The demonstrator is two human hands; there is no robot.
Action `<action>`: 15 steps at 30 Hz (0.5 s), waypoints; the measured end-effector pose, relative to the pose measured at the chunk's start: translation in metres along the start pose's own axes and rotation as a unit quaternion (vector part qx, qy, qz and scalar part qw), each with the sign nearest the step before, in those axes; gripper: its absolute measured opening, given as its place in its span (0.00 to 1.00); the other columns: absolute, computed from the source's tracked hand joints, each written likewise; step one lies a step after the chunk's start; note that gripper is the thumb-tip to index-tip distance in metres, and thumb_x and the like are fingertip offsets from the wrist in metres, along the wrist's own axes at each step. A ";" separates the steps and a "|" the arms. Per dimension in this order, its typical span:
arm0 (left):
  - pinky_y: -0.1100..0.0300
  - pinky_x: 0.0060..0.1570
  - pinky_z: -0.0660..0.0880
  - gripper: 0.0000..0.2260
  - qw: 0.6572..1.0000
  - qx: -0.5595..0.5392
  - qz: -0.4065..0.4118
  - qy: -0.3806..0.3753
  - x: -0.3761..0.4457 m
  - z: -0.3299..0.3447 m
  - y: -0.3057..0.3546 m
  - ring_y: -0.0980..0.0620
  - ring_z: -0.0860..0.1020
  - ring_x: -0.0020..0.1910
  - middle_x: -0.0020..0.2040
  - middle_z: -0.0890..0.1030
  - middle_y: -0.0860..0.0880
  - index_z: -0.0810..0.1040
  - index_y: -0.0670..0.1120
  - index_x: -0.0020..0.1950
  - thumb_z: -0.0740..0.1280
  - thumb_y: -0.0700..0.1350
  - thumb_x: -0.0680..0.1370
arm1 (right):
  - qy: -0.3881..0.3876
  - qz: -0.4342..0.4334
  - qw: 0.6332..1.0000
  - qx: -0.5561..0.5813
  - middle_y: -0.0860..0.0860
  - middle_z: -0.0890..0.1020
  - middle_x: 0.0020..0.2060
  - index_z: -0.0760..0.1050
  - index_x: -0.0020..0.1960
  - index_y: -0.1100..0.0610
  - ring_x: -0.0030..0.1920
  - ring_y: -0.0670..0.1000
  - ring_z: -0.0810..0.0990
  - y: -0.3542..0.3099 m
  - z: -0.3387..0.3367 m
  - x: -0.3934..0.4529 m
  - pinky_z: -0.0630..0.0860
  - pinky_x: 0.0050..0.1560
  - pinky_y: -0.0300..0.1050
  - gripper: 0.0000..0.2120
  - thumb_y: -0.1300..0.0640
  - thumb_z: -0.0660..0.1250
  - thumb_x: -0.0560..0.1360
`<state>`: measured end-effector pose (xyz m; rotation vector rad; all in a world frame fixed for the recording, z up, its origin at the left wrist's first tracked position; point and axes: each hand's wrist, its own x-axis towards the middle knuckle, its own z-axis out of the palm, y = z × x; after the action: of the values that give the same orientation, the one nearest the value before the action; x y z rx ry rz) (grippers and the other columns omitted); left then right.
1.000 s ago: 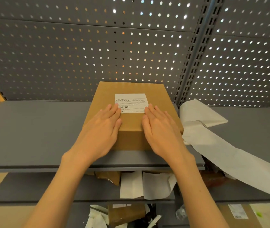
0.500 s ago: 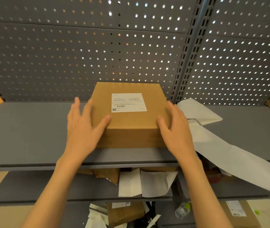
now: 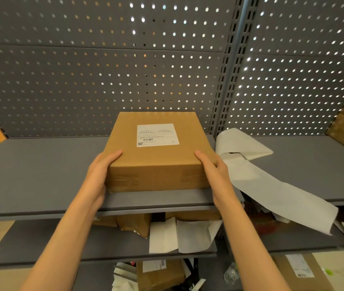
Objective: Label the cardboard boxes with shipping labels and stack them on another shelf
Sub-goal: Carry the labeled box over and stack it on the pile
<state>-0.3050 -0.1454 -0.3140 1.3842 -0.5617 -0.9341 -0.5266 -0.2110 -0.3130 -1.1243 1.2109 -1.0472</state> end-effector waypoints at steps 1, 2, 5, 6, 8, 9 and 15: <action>0.59 0.43 0.70 0.21 1.000 -0.002 0.007 0.003 -0.002 0.000 0.000 0.54 0.75 0.52 0.56 0.78 0.51 0.73 0.49 0.65 0.67 0.53 0.74 | 0.000 -0.005 1.000 0.004 0.49 0.72 0.66 0.62 0.74 0.52 0.61 0.47 0.71 0.000 0.000 -0.001 0.67 0.53 0.39 0.32 0.44 0.67 0.73; 0.59 0.43 0.70 0.20 1.000 -0.005 0.015 0.006 -0.003 0.000 0.000 0.55 0.75 0.51 0.55 0.78 0.52 0.73 0.50 0.65 0.67 0.53 0.74 | 0.001 -0.011 1.000 0.009 0.48 0.72 0.65 0.62 0.74 0.52 0.60 0.47 0.72 -0.001 0.000 -0.002 0.68 0.50 0.38 0.32 0.45 0.67 0.73; 0.58 0.44 0.70 0.20 0.999 -0.017 0.043 -0.003 -0.009 -0.005 0.004 0.54 0.76 0.53 0.57 0.79 0.52 0.73 0.50 0.65 0.66 0.52 0.75 | 0.003 -0.043 0.999 0.028 0.47 0.74 0.63 0.63 0.73 0.52 0.54 0.42 0.73 -0.006 0.000 -0.010 0.69 0.44 0.32 0.31 0.46 0.68 0.74; 0.58 0.45 0.70 0.20 0.998 -0.021 0.056 -0.012 -0.010 -0.006 0.007 0.54 0.76 0.55 0.58 0.79 0.52 0.73 0.51 0.65 0.66 0.52 0.75 | 0.006 -0.058 0.998 0.033 0.46 0.74 0.63 0.63 0.73 0.51 0.54 0.41 0.74 -0.008 0.000 -0.013 0.69 0.44 0.31 0.30 0.47 0.68 0.74; 0.59 0.46 0.71 0.19 0.995 -0.034 0.084 -0.027 -0.013 -0.007 0.017 0.54 0.75 0.57 0.59 0.78 0.53 0.73 0.51 0.66 0.66 0.51 0.75 | 0.018 -0.087 0.995 0.041 0.46 0.74 0.63 0.63 0.73 0.50 0.55 0.41 0.74 -0.015 -0.001 -0.019 0.70 0.45 0.31 0.30 0.47 0.68 0.74; 0.59 0.46 0.71 0.19 0.993 -0.041 0.101 -0.035 -0.014 -0.006 0.022 0.55 0.75 0.57 0.59 0.78 0.53 0.72 0.51 0.66 0.66 0.50 0.75 | 0.025 -0.100 0.994 0.045 0.45 0.74 0.63 0.63 0.73 0.50 0.55 0.40 0.74 -0.019 -0.002 -0.022 0.70 0.45 0.31 0.30 0.47 0.67 0.74; 0.71 0.33 0.73 0.17 0.976 -0.079 0.174 -0.101 -0.015 0.020 0.056 0.64 0.78 0.42 0.52 0.80 0.56 0.73 0.48 0.65 0.65 0.45 0.76 | 0.090 -0.186 0.977 0.047 0.43 0.76 0.61 0.66 0.71 0.49 0.58 0.39 0.74 -0.050 -0.019 -0.037 0.72 0.45 0.27 0.27 0.48 0.67 0.74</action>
<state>-0.3170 -0.1489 -0.2537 1.0137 -0.8353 -0.8179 -0.5492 -0.1835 -0.2582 -1.2291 1.0994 -1.5036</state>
